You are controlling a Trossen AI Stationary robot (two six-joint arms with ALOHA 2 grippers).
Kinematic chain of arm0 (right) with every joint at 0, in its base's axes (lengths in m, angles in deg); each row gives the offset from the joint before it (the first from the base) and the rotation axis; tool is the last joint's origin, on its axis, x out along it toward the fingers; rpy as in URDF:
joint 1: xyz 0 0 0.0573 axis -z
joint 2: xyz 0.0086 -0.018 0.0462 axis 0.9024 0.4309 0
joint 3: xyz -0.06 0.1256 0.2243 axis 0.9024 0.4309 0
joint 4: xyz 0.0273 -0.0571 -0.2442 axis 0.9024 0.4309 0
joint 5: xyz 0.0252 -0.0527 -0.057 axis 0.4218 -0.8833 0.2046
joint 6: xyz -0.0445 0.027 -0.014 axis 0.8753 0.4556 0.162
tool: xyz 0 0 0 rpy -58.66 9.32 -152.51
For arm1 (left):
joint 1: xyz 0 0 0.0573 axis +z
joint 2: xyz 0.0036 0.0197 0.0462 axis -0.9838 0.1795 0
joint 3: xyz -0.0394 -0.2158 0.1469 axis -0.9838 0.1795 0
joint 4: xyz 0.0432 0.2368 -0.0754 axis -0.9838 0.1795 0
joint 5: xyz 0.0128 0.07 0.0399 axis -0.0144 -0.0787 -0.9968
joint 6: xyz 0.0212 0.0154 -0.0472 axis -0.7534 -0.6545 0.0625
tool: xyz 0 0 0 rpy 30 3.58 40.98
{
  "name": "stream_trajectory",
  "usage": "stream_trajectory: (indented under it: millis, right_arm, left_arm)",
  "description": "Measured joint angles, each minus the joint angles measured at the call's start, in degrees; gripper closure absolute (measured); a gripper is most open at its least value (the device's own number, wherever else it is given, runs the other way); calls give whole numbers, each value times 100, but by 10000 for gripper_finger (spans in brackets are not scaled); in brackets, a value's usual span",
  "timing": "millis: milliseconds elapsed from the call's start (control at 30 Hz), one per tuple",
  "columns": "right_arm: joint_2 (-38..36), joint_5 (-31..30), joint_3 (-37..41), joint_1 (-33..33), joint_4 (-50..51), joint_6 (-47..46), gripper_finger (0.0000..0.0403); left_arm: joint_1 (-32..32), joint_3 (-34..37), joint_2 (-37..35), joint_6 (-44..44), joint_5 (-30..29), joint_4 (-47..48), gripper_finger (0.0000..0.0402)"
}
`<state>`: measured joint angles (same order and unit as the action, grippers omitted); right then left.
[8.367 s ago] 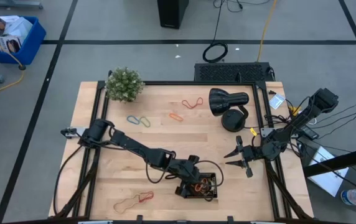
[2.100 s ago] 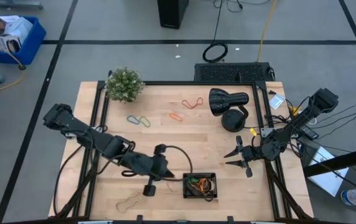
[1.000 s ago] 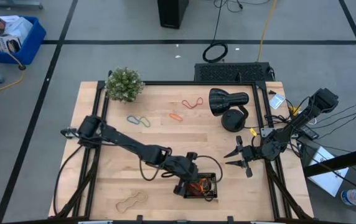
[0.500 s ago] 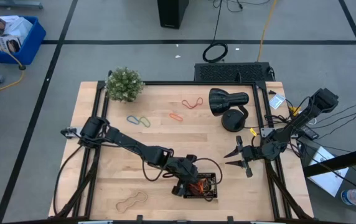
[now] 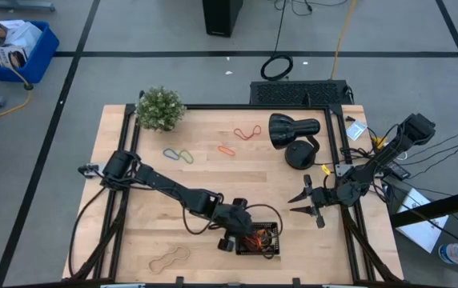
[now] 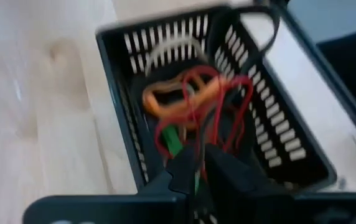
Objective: Pick and place rubber bands into bin
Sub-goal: Put the brown rubber band into the black bin
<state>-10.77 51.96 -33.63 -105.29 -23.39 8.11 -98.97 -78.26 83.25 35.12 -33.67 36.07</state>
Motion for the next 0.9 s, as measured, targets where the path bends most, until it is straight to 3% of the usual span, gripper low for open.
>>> stream_trajectory:
  millis: [133, 300, 467, 633, 900]
  right_arm:
    - [0, 0, 1, 0, 0, -1, 286]
    - [1, 0, 0, 0, 0, 0, 286]
    - [2, 0, 1, 0, 37, 1, 286]
    - [9, -4, 1, 0, -14, -1, 286]
    - [9, 2, 0, 0, 24, -1, 287]
  left_arm:
    - [-14, 0, 0, 132, 42, 509, 333]
    - [-119, 2, -159, 104, -55, 801, 275]
    - [-224, 2, -592, 94, -45, 1068, 211]
    - [-262, 4, -1093, 208, -47, 1448, 177]
    - [-424, 4, -1691, 2046, 37, 2651, 167]
